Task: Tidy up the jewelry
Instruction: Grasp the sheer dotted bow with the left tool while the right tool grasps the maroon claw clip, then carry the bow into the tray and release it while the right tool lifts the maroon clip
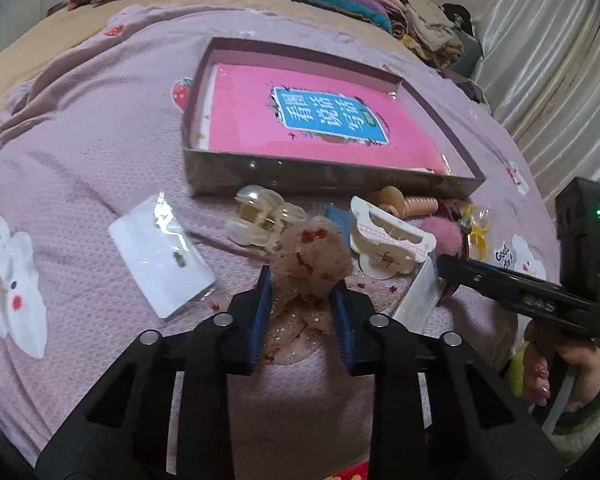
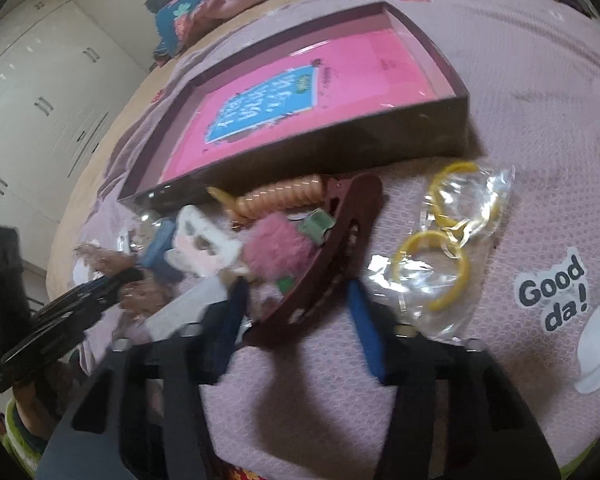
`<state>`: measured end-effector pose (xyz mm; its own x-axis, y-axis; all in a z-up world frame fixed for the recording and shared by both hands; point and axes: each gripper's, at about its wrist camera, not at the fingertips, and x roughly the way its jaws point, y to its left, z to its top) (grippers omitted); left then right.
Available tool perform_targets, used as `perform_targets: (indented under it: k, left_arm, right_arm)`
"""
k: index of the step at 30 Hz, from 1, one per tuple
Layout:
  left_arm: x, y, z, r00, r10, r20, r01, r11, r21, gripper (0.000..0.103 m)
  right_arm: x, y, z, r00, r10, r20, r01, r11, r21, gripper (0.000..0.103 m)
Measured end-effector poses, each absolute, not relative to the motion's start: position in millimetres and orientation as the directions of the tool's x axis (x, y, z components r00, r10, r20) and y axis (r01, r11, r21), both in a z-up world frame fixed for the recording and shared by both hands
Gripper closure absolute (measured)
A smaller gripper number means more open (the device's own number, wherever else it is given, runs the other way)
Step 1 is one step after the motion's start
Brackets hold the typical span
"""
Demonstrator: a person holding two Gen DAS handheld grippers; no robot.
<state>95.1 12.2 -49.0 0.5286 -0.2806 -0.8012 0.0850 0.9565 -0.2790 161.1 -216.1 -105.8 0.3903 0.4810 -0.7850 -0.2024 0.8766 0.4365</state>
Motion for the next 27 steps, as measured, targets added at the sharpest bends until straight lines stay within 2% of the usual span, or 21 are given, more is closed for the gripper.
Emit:
perform_targets:
  k: [1,2,9,18,21,22,27]
  left_arm:
    - [93.0,13.8,-46.1,0.537,-0.276,-0.797,0.083,0.957,-0.276,0.084]
    - [91.8,15.0,-44.0,0.542,-0.273,-0.795,0.081,0.958,-0.274,0.084]
    - [85.4,13.7,-27.0,0.573,-0.262,-0.777,0.082,0.961,-0.264,0.084]
    - [84.0,3.3,-18.4,0.582,-0.264,-0.769,0.089,0.961,-0.262,0.084]
    - [81.5,0.7,-14.2,0.586,-0.262,-0.767,0.092,0.962,-0.258,0.084]
    - [81.2,-0.6,-12.1,0.589,-0.261,-0.765,0.096,0.962,-0.255,0.084]
    - [82.2,-6.7,-4.1,0.599,-0.262,-0.757,0.109,0.963,-0.247,0.084]
  right_arm:
    - [160.4,-219.4,-107.2,0.392,0.486,-0.781,-0.195,0.873,0.446,0.078]
    - [158.6,-223.3,-107.9,0.395,0.487,-0.779,-0.189,0.873,0.449,0.082]
    - [137.6,-243.6,-100.6,0.443,0.483,-0.755,-0.203,0.875,0.44,0.083]
    - [126.2,-249.0,-103.8,0.437,0.442,-0.783,-0.203,0.897,0.393,0.078]
    - [119.5,-249.4,-98.9,0.451,0.436,-0.779,-0.22,0.9,0.377,0.088]
    - [118.1,-248.1,-96.9,0.456,0.433,-0.777,-0.223,0.901,0.371,0.095]
    - [106.6,-257.5,-76.1,0.535,0.418,-0.734,-0.238,0.908,0.343,0.096]
